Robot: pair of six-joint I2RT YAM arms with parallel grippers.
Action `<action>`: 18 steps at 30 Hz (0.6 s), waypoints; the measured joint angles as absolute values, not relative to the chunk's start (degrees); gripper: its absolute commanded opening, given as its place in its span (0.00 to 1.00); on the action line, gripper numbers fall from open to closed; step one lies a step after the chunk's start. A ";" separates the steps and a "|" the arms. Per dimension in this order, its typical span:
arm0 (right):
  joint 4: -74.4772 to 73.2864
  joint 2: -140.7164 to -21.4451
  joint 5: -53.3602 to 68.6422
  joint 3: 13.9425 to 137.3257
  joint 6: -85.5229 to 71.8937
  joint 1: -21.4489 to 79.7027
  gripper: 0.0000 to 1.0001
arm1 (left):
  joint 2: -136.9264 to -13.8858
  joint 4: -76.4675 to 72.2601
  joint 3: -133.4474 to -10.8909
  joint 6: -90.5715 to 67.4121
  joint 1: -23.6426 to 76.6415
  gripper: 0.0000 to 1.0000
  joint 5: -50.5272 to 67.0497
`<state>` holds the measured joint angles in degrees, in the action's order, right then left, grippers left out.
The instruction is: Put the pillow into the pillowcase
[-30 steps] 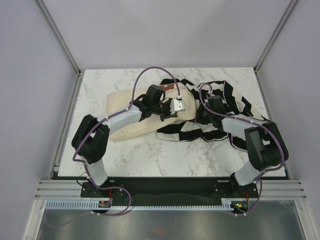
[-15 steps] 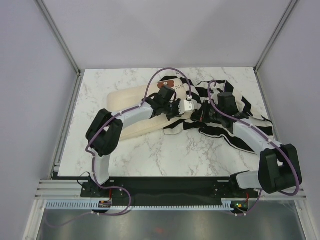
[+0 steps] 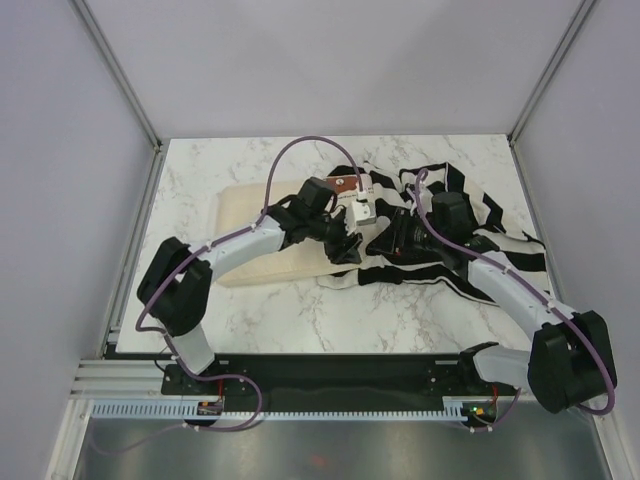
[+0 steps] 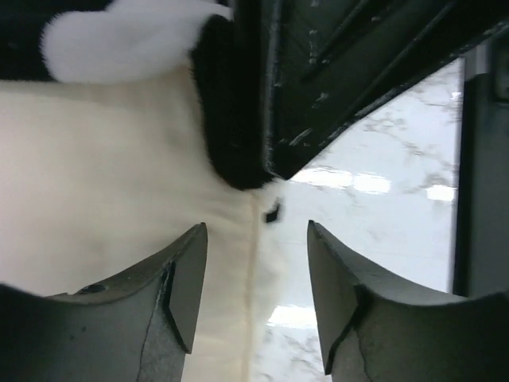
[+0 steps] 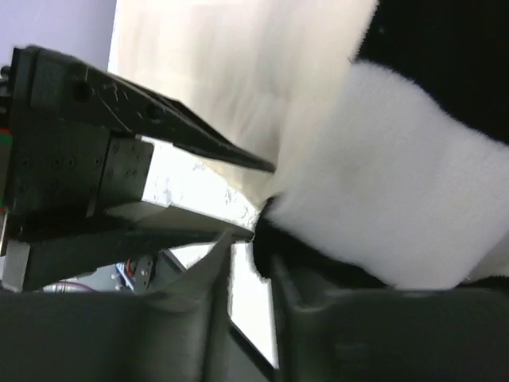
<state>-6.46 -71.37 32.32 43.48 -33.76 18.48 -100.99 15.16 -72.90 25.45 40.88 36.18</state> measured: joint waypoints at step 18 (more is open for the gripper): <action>-25.71 -103.79 17.32 96.77 -4.99 13.65 0.70 | -109.58 33.71 -104.31 21.12 18.85 1.00 41.65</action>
<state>-25.71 -103.79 17.32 96.77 -4.99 13.65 -109.58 33.71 -104.31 21.12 18.85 41.65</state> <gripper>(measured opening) 0.668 0.994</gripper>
